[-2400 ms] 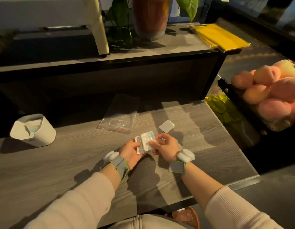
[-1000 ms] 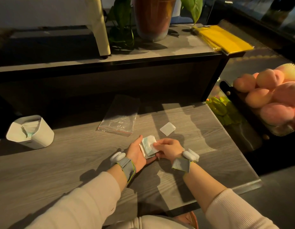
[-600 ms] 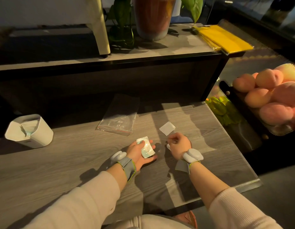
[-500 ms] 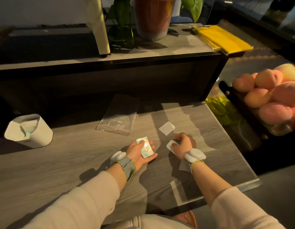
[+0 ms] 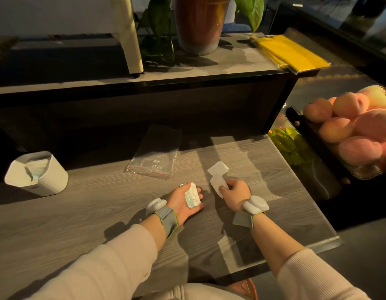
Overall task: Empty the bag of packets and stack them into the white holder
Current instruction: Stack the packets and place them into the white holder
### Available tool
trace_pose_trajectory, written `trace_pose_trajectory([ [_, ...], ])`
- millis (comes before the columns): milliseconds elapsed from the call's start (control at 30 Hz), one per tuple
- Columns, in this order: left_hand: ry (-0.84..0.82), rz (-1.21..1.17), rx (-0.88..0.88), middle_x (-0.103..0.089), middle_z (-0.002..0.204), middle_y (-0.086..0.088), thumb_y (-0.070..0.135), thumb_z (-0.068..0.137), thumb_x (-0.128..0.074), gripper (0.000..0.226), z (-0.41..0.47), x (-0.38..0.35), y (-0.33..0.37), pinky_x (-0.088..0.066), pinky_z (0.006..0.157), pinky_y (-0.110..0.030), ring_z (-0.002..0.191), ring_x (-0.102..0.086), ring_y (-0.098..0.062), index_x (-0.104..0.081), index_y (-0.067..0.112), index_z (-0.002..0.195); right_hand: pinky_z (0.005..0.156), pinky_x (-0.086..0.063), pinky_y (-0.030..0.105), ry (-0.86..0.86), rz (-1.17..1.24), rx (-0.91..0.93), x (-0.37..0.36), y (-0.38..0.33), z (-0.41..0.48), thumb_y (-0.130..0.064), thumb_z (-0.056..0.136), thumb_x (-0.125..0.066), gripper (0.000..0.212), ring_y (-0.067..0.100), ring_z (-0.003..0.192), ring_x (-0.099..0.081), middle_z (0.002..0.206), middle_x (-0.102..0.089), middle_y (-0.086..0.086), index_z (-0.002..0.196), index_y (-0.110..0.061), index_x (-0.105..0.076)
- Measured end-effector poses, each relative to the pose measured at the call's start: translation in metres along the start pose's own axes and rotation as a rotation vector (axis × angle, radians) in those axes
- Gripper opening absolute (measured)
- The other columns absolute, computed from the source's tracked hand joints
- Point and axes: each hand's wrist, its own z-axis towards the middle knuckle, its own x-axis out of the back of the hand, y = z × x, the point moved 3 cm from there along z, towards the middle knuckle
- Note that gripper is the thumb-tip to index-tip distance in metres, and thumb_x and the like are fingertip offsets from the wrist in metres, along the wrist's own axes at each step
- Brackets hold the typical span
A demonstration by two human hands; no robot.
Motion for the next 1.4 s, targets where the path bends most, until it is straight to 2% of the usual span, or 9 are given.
trace_pose_trajectory([
  [167,-0.034,0.013,0.0,-0.062,0.089,-0.009,0.042,0.098,-0.038,0.041,0.0,-0.011,0.002,-0.05,0.079,-0.039,0.082,-0.059,-0.021,-0.061,0.008,0.099,0.058,-0.03,0.028,0.048,-0.067,0.217,-0.007,-0.036,-0.012,-0.019,0.085,-0.055,0.036,0.027,0.066,-0.046,0.061,-0.047,0.003,0.051,-0.021,-0.044],
  [233,-0.098,-0.005,0.019,-0.064,0.088,-0.009,0.045,0.098,-0.037,0.044,-0.003,-0.016,0.005,-0.051,0.072,-0.034,0.077,-0.062,-0.02,-0.062,0.009,0.097,0.065,-0.037,0.025,0.03,-0.077,0.295,-0.013,-0.044,-0.018,-0.02,0.084,-0.06,0.016,0.026,0.075,-0.057,0.076,-0.059,0.004,0.071,-0.025,-0.068],
  [300,-0.103,0.01,0.015,-0.062,0.082,-0.009,0.04,0.097,-0.042,0.038,-0.006,-0.02,0.012,-0.053,0.064,-0.03,0.064,-0.065,-0.017,-0.059,0.007,0.096,0.073,-0.044,0.023,-0.028,-0.042,0.318,-0.017,-0.049,-0.019,-0.024,0.081,-0.067,0.023,0.019,0.082,-0.063,0.089,-0.068,0.001,0.104,-0.022,-0.073],
  [400,0.014,0.098,-0.1,-0.061,0.084,-0.011,0.016,0.097,-0.048,0.022,0.001,-0.017,0.023,-0.054,0.048,-0.026,0.061,-0.064,-0.018,-0.051,0.007,0.117,0.076,-0.044,0.017,-0.169,-0.009,0.397,-0.012,-0.058,-0.02,-0.032,0.084,-0.068,0.027,0.011,0.084,-0.064,0.092,-0.072,-0.002,0.108,-0.022,-0.071],
  [633,0.022,0.008,-0.162,-0.06,0.104,-0.014,0.001,0.099,-0.038,0.033,0.004,-0.009,0.041,-0.046,0.089,-0.048,0.093,-0.058,-0.028,-0.045,0.006,0.13,0.092,-0.046,0.03,-0.018,-0.158,0.335,0.013,-0.046,0.042,-0.011,0.096,-0.045,0.033,0.025,0.114,-0.06,0.127,-0.063,0.006,0.125,-0.018,-0.06],
  [867,0.07,-0.005,-0.143,-0.058,0.114,-0.018,0.002,0.098,-0.041,0.036,0.006,-0.004,0.038,-0.046,0.088,-0.048,0.094,-0.059,-0.03,-0.043,0.002,0.134,0.107,-0.041,0.041,-0.234,-0.476,0.28,0.002,-0.018,0.093,-0.006,0.082,-0.051,0.068,0.029,0.137,-0.037,0.15,-0.038,0.0,0.145,-0.025,-0.034],
  [1067,0.075,-0.023,-0.152,-0.058,0.114,-0.017,0.001,0.098,-0.04,0.034,0.004,0.0,0.042,-0.048,0.085,-0.049,0.089,-0.058,-0.028,-0.044,0.001,0.132,0.098,-0.043,0.038,-0.11,-0.494,0.23,0.001,-0.008,0.086,-0.012,0.084,-0.052,0.051,0.029,0.128,-0.035,0.133,-0.047,0.002,0.133,-0.027,-0.05],
  [1233,0.044,-0.1,-0.118,-0.059,0.107,-0.014,0.009,0.099,-0.041,0.032,0.0,0.003,0.039,-0.044,0.092,-0.048,0.109,-0.053,-0.031,-0.046,0.005,0.131,0.081,-0.044,0.031,-0.108,-0.29,0.101,0.012,-0.016,0.073,-0.041,0.082,-0.067,0.03,0.026,0.107,-0.05,0.101,-0.059,0.003,0.102,-0.018,-0.064],
  [1400,0.004,-0.175,-0.101,-0.057,0.091,-0.011,0.032,0.099,-0.04,0.03,-0.009,0.003,0.047,-0.048,0.087,-0.044,0.084,-0.056,-0.023,-0.056,0.006,0.1,0.067,-0.04,0.023,0.001,0.005,0.198,0.012,-0.065,0.04,-0.032,0.085,-0.064,0.012,0.017,0.076,-0.06,0.075,-0.063,-0.004,0.087,-0.02,-0.068],
])
